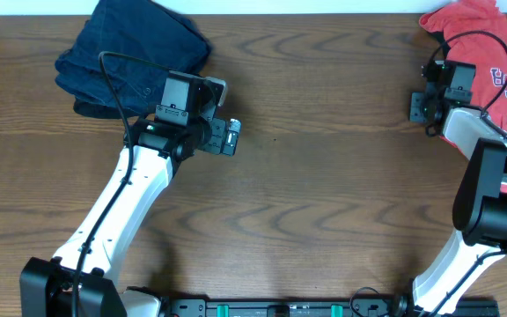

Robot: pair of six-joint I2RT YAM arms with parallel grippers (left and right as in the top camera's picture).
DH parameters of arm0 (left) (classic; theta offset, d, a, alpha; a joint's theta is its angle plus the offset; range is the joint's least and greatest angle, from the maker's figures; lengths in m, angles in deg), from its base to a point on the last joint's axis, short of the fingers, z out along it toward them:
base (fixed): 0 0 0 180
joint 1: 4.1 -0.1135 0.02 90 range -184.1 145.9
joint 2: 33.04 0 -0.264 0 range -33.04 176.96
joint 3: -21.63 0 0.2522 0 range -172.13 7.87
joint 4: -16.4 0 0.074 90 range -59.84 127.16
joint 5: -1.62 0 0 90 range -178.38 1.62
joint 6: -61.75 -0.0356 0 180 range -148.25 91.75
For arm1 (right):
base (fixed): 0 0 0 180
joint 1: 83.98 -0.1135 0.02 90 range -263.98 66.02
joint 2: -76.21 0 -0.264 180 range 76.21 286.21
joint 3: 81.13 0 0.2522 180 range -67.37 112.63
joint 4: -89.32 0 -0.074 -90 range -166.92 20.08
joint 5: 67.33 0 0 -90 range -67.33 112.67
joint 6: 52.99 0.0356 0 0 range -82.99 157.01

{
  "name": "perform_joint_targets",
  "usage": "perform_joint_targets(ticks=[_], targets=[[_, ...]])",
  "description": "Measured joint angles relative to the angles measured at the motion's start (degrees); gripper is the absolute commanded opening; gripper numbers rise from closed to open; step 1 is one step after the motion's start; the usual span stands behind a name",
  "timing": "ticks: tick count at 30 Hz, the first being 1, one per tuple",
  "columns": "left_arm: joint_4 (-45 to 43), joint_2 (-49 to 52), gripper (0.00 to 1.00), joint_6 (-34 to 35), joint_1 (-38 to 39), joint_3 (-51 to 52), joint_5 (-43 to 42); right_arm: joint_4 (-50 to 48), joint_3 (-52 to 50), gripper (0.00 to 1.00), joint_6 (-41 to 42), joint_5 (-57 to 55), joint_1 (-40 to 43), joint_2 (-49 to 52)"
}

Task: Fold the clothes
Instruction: 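Reach the right gripper to the red t-shirt's edge and grasp it, then lift the red t-shirt with the right gripper and drop it mid-table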

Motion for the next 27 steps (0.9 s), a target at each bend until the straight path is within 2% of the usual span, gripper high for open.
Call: perform_joint_targets(ticks=[7,22,27], targets=[[0.00,-0.02,0.98,0.00,0.00,0.00,0.00,-0.76,0.00,0.44,-0.04,0.00,1.18,0.83],[0.00,-0.02,0.98,0.00,0.00,0.00,0.00,-0.81,0.00,0.40,0.00,-0.17,2.84,0.83],[0.00,-0.02,0.98,0.00,0.00,0.00,0.00,-0.79,0.00,0.29,0.00,-0.15,3.45,0.87]])
